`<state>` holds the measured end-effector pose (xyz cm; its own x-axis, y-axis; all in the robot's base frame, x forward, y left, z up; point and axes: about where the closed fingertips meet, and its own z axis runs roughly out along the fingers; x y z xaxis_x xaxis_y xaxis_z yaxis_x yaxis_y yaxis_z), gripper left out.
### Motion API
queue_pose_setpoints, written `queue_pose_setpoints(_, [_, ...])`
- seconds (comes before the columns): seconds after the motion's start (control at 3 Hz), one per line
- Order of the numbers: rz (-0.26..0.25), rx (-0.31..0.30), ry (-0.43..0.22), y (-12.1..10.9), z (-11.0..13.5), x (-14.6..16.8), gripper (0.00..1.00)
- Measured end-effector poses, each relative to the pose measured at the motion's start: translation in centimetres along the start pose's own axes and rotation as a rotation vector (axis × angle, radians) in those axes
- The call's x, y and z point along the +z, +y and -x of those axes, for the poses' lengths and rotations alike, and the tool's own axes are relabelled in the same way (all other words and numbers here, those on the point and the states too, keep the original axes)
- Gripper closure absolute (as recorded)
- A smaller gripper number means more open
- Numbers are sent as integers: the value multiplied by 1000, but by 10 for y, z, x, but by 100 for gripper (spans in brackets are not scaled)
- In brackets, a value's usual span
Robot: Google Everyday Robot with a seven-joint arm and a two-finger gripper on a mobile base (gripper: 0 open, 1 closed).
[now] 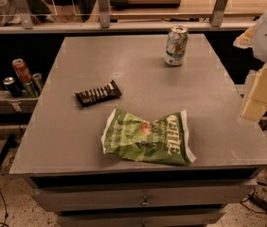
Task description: Pick rxbar chocolate
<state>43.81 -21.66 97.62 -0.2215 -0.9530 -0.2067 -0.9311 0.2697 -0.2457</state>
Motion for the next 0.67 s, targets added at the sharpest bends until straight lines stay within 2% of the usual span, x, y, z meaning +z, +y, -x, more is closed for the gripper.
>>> queue_pose_setpoints(0.33, [-4, -5, -11, -3, 3, 0, 0])
queue_pose_setpoints(0.67, [28, -34, -46, -24, 24, 19, 0])
